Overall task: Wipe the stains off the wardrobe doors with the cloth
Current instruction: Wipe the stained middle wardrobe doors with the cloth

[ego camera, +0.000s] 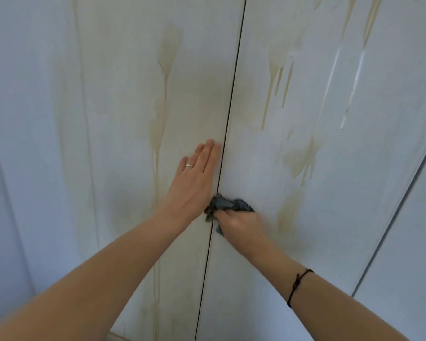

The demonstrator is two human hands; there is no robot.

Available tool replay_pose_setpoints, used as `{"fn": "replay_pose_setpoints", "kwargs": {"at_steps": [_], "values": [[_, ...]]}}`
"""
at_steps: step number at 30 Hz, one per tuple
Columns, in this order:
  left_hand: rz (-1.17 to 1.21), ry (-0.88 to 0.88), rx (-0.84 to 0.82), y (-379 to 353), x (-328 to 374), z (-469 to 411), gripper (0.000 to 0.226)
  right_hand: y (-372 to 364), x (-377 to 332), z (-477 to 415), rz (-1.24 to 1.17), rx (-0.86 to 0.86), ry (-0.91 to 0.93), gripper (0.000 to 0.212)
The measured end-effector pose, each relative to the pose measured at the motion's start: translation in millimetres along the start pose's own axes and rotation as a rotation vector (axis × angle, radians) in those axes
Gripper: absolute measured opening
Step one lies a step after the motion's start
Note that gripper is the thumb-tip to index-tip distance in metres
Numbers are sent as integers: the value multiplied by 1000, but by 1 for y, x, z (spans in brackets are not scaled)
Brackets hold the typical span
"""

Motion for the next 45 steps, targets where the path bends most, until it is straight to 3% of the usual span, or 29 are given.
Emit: {"fn": "replay_pose_setpoints", "kwargs": {"at_steps": [2, 5, 8, 13, 15, 17, 19, 22, 24, 28, 31, 33, 38, 40, 43, 45], "values": [[-78, 48, -66, -2, 8, 4, 87, -13, 0, 46, -39, -151, 10, 15], [-191, 68, -46, -3, 13, 4, 78, -9, 16, 89, 45, -204, 62, 11], [-233, 89, -35, -12, 19, 6, 73, 37, 40, 88, 127, -52, 111, 16], [-231, 170, 7, -21, 33, 2, 69, 138, 116, -7, 299, 348, -243, 11], [-214, 193, 33, -24, 32, 1, 67, 129, 107, -2, 293, 422, -243, 13], [-212, 194, 42, -25, 33, -1, 66, 82, 75, 46, 232, 322, -88, 13], [-201, 191, 68, -24, 32, -1, 64, 31, 44, 111, 109, 103, 73, 12], [-202, 173, 77, -23, 32, 1, 64, 7, 39, 151, 30, -126, 192, 14], [-198, 183, 86, -24, 33, 1, 63, 38, 59, 111, 73, -1, 207, 22], [-181, 226, 115, -28, 34, -1, 62, 135, 120, 2, 321, 392, -81, 15], [-193, 220, 111, -33, 35, -2, 61, 128, 117, 12, 335, 508, -182, 17], [-199, 212, 109, -33, 33, -2, 60, 95, 91, 48, 301, 451, -88, 17], [-179, 185, 113, -29, 30, 2, 65, 64, 66, 108, 96, 71, 140, 5], [-152, 182, 113, -27, 28, 1, 69, 88, 98, 82, 178, 50, 72, 22], [-163, 154, 100, -27, 29, -1, 72, 159, 148, 5, 361, 296, -190, 29], [-158, 142, 95, -26, 26, -1, 72, 183, 168, -30, 279, 453, -459, 25]]}}
Point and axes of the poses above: each hand's wrist, its own z-axis away from the middle knuckle, its own y-axis out of the back of the hand, x = y × z, the point moved 8 cm from there along -z, towards the middle knuckle, and after that the axes turned 3 degrees about y, right-handed, at the moved point
